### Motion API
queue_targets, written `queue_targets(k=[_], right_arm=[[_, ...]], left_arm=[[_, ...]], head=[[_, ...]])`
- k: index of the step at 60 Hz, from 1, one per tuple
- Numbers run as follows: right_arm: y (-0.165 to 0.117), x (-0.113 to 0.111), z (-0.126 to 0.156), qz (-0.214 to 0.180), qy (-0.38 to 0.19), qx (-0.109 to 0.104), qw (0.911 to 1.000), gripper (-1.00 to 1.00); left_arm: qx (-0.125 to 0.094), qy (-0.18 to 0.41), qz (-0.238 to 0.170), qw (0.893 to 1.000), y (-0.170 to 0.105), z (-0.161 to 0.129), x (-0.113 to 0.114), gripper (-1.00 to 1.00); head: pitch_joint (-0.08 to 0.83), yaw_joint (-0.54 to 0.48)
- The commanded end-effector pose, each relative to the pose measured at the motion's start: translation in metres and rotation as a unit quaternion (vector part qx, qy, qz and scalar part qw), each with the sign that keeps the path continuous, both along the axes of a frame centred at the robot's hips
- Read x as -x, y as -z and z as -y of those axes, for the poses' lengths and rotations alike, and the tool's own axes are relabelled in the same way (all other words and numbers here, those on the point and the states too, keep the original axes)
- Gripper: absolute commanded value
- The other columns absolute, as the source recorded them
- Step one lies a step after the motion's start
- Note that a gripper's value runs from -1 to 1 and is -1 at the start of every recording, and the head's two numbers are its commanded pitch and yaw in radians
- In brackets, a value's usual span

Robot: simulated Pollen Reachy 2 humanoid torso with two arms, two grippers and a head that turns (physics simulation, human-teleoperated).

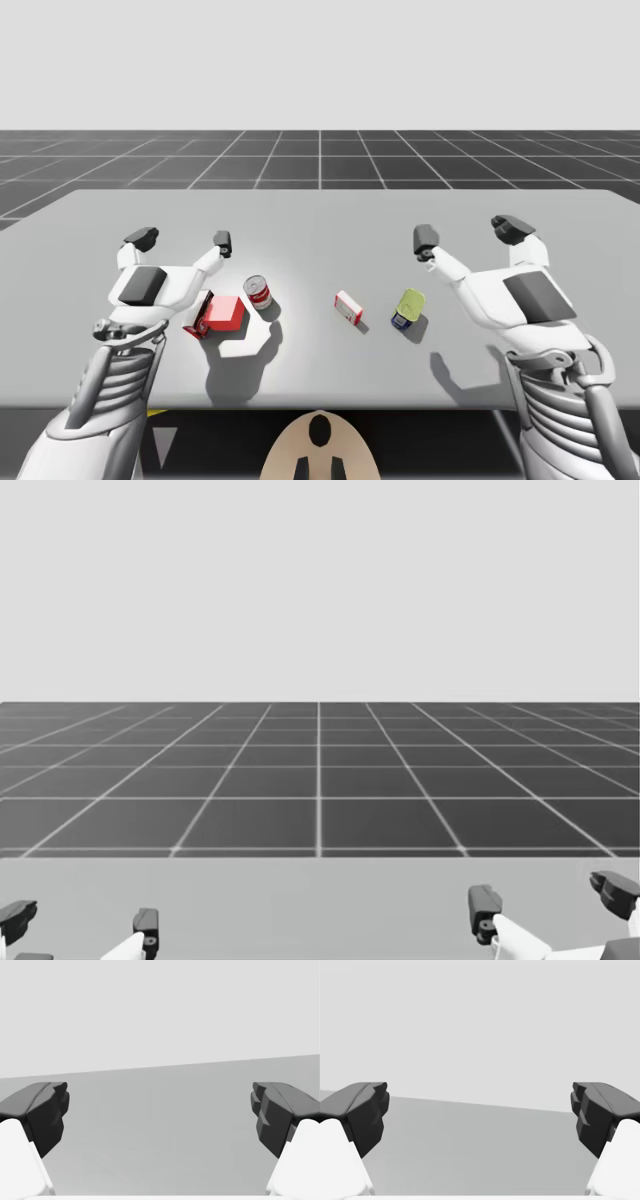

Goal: Find the red cube and pick it up.

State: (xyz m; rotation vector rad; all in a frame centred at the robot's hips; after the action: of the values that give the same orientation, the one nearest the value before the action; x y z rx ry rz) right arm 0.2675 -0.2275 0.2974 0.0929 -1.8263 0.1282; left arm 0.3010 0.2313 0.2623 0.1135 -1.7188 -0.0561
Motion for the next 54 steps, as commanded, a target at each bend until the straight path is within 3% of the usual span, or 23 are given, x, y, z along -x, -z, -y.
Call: queue_targets(k=[1,4,8,12,36,54], right_arm=[[0.0023,0.0014,-0.0009,0.014,0.038,-0.001,0.9992,-1.00],[0.0022,0.0013,-0.0018,0.016,0.030,0.005,0.9994,-1.00],[0.0009,0.0002,-0.0019,0.002,0.017,-0.009,0.9998,-1.00],[0.0005,-0.0003,0.0004,-0.007,0.008,-0.009,0.9999,-1.00],[0.0015,-0.0009,-0.0024,-0.019,0.011,-0.003,0.9997,-1.00],[0.0032,0.0006,-0.0058,-0.022,-0.005,0.007,0.9997,-1.00]], left_arm=[[-0.001,0.000,0.000,1.000,0.0004,0.0004,0.0001,-1.00],[-0.001,0.000,0.000,1.000,0.0004,0.0003,0.0001,-1.00],[0.000,0.000,0.000,1.000,0.0003,0.0000,0.0002,-1.00],[0.000,-0.001,0.000,1.000,0.0004,-0.0001,0.0002,-1.00],[-0.001,-0.006,0.000,1.000,-0.0002,-0.0030,-0.0010,-1.00],[-0.002,-0.010,-0.001,1.000,-0.0005,-0.0044,-0.0016,-1.00]], head=[[0.019,0.00],[0.027,0.00],[0.055,0.00],[0.091,0.00],[0.430,0.04],[0.591,0.21]])
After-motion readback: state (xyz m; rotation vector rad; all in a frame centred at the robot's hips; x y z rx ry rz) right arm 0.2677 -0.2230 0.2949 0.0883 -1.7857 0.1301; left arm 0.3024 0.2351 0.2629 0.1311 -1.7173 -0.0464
